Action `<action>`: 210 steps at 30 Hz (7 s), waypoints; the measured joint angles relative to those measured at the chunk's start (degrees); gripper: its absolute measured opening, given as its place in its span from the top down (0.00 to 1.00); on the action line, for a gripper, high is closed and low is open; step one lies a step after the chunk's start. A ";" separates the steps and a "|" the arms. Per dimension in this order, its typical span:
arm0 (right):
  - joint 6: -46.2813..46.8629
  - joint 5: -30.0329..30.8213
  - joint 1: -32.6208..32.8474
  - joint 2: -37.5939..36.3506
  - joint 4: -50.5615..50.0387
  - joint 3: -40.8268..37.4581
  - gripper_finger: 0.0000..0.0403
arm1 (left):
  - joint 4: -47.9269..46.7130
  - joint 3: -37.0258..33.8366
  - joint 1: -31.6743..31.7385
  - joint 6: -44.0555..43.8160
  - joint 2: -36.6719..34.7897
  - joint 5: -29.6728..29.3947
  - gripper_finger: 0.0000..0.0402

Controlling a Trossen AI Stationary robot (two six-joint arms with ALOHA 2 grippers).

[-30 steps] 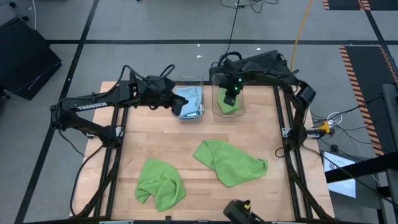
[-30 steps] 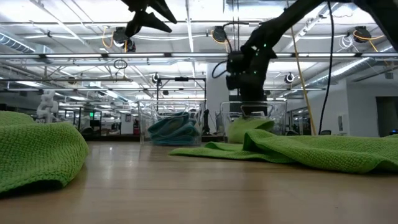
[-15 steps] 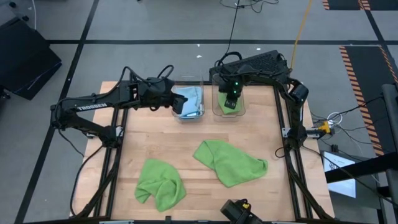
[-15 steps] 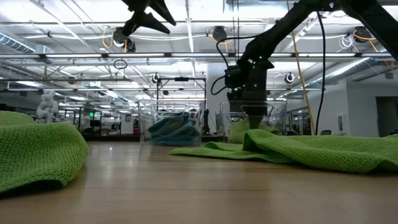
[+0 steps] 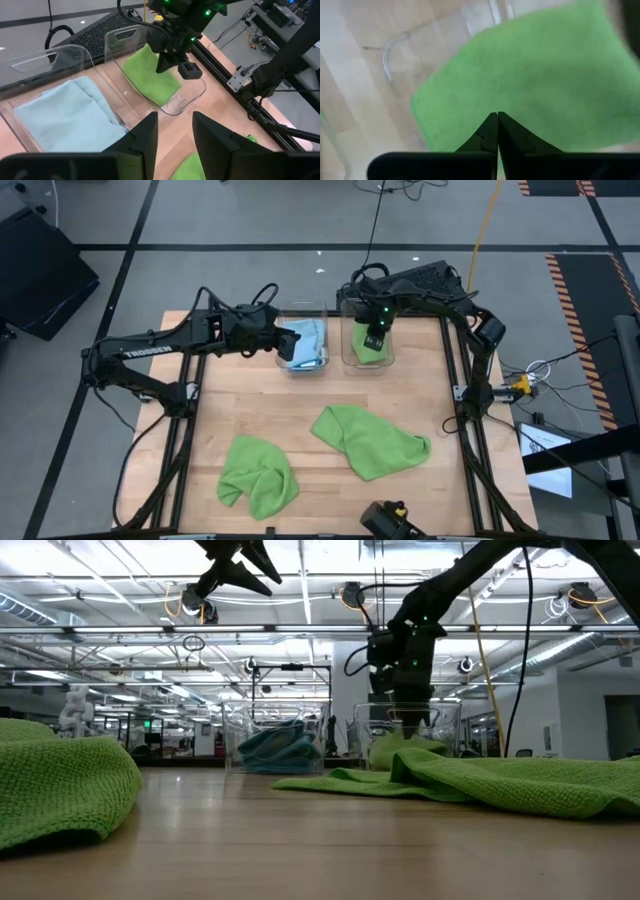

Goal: Fold microfiber towels
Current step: Put the green folded microfiber towel into the right transparent bin, then fold the left green microfiber towel

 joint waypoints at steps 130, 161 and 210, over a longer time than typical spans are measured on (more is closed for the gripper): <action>46.31 -7.84 34.50 -30.73 38.94 -11.78 0.51 | -0.05 7.30 -26.66 32.95 6.23 -12.10 0.98; 36.96 -12.16 41.49 -22.49 40.87 -11.72 0.67 | 5.62 7.30 -30.10 31.15 6.27 -2.89 0.99; 77.91 -36.14 28.54 -30.66 31.81 -11.72 1.00 | 21.96 7.35 -23.52 9.94 14.15 -10.33 0.27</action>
